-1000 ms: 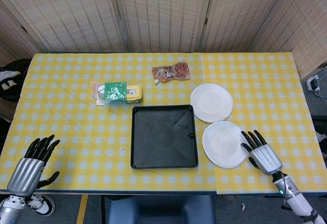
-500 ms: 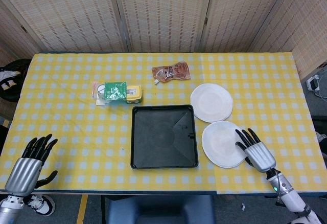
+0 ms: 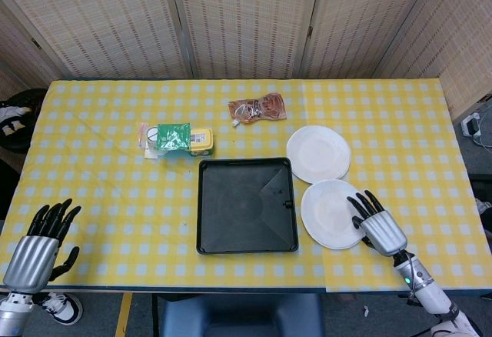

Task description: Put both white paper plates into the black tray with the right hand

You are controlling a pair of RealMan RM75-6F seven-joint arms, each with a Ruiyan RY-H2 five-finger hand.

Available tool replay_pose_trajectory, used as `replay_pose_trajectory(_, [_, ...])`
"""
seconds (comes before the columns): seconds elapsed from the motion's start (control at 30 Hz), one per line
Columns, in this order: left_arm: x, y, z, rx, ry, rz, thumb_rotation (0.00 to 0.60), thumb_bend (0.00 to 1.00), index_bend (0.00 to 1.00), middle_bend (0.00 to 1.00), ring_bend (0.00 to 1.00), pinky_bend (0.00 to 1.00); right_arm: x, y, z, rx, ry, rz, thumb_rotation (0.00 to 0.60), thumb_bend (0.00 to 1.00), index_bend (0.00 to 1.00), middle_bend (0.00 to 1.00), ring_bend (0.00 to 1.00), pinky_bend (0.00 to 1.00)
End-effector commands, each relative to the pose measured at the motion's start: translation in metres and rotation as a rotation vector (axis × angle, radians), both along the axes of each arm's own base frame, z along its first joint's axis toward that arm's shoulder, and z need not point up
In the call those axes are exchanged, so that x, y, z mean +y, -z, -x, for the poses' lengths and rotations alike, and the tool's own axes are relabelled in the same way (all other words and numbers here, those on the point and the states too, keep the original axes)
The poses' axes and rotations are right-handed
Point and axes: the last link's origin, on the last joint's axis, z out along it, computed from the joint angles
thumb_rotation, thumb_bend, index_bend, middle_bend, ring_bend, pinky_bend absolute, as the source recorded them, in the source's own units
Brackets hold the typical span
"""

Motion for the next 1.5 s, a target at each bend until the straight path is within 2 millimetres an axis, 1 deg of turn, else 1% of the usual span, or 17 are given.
replay_pose_trajectory(0.03, [0.000,-0.001,0.000,0.002,0.001,-0.013,0.600,0.46,0.00,0.00,0.00,0.00,-0.001,0.001,-0.006,-0.023,-0.023,0.007,0.600,0.41,0.62,0.19,0.10,0.00])
replay_pose_trajectory(0.17, [-0.001,-0.002,0.001,0.003,0.001,-0.018,0.600,0.46,0.00,0.00,0.00,0.00,-0.001,-0.002,-0.011,-0.040,-0.055,0.023,0.600,0.41,0.67,0.24,0.15,0.00])
replay_pose_trajectory(0.3, [-0.001,-0.003,0.000,0.002,0.004,-0.021,0.600,0.46,0.00,0.00,0.00,0.00,-0.001,-0.005,-0.013,-0.047,-0.071,0.041,0.600,0.41,0.69,0.26,0.17,0.00])
replay_pose_trajectory(0.37, [-0.002,-0.003,-0.001,0.001,0.010,-0.023,0.600,0.46,0.00,0.00,0.00,0.00,0.000,-0.012,-0.016,-0.074,-0.097,0.073,0.600,0.41,0.70,0.27,0.18,0.00])
replay_pose_trajectory(0.7, [-0.003,-0.002,-0.002,-0.001,0.018,-0.019,0.600,0.46,0.00,0.00,0.00,0.00,0.014,-0.037,-0.027,-0.151,-0.209,0.168,0.600,0.41,0.70,0.27,0.18,0.00])
replay_pose_trajectory(0.83, [0.000,-0.001,-0.002,-0.011,0.015,-0.009,0.600,0.46,0.00,0.00,0.00,0.00,0.011,-0.039,-0.037,-0.168,-0.269,0.170,0.600,0.41,0.70,0.27,0.18,0.00])
replay_pose_trajectory(0.9, [0.000,-0.001,-0.001,-0.013,0.011,-0.008,0.600,0.46,0.00,0.00,0.00,0.00,0.007,-0.037,-0.043,-0.181,-0.289,0.156,0.600,0.41,0.70,0.27,0.18,0.00])
replay_pose_trajectory(1.03, [-0.001,-0.003,-0.003,-0.017,0.021,-0.018,0.600,0.46,0.00,0.00,0.00,0.00,-0.004,-0.025,-0.062,-0.209,-0.346,0.117,0.600,0.41,0.70,0.27,0.18,0.00])
replay_pose_trajectory(1.23, [-0.001,-0.009,0.000,-0.029,0.010,-0.027,0.600,0.46,0.00,0.00,0.00,0.00,-0.028,0.003,-0.105,-0.213,-0.442,0.041,0.600,0.41,0.70,0.27,0.18,0.00])
replay_pose_trajectory(1.37, [-0.001,-0.013,0.001,-0.037,0.005,-0.037,0.600,0.46,0.00,0.00,0.00,0.00,-0.043,0.021,-0.128,-0.187,-0.454,-0.010,0.600,0.41,0.70,0.27,0.18,0.00])
replay_pose_trajectory(1.5, [-0.002,-0.016,0.002,-0.044,0.001,-0.046,0.600,0.46,0.00,0.00,0.00,0.00,-0.054,0.037,-0.146,-0.138,-0.457,-0.047,0.600,0.41,0.70,0.27,0.18,0.00])
